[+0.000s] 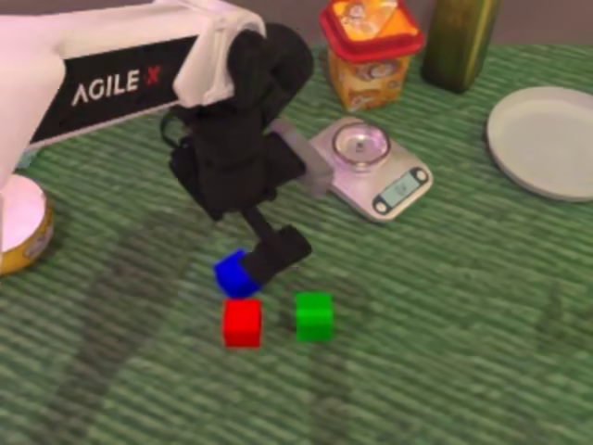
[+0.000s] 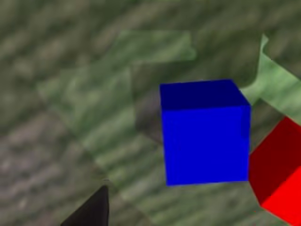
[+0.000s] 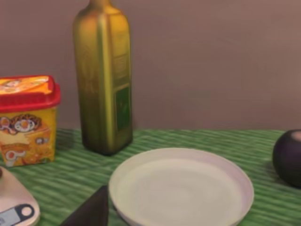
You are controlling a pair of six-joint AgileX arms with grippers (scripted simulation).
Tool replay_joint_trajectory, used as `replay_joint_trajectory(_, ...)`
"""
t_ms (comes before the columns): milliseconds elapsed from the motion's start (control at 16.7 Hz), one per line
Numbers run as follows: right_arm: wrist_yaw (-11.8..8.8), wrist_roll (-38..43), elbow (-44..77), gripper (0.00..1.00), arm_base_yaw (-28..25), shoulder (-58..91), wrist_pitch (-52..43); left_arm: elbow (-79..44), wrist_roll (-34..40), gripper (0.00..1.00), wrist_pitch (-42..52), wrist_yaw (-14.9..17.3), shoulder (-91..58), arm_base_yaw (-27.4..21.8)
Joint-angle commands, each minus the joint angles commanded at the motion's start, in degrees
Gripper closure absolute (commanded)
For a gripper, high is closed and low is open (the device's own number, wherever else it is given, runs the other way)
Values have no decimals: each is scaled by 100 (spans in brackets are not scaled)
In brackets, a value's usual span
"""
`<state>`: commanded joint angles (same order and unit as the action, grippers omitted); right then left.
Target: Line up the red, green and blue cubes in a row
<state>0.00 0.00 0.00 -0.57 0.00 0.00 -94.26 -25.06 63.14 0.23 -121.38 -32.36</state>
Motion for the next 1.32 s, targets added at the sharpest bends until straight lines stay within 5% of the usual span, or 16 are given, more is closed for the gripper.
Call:
replay_joint_trajectory(480, 0, 0, 0, 0, 0, 0, 0, 97, 307, 0, -146, -9, -29, 194)
replay_joint_trajectory(900, 0, 0, 0, 0, 0, 0, 0, 896, 293, 0, -1620, -4, -664, 214)
replay_joint_trajectory(1200, 0, 0, 0, 0, 0, 0, 0, 997, 289, 0, -1778, -3, -755, 215)
replay_joint_trajectory(1320, 0, 0, 0, 0, 0, 0, 0, 997, 289, 15, -1778, -3, -755, 215)
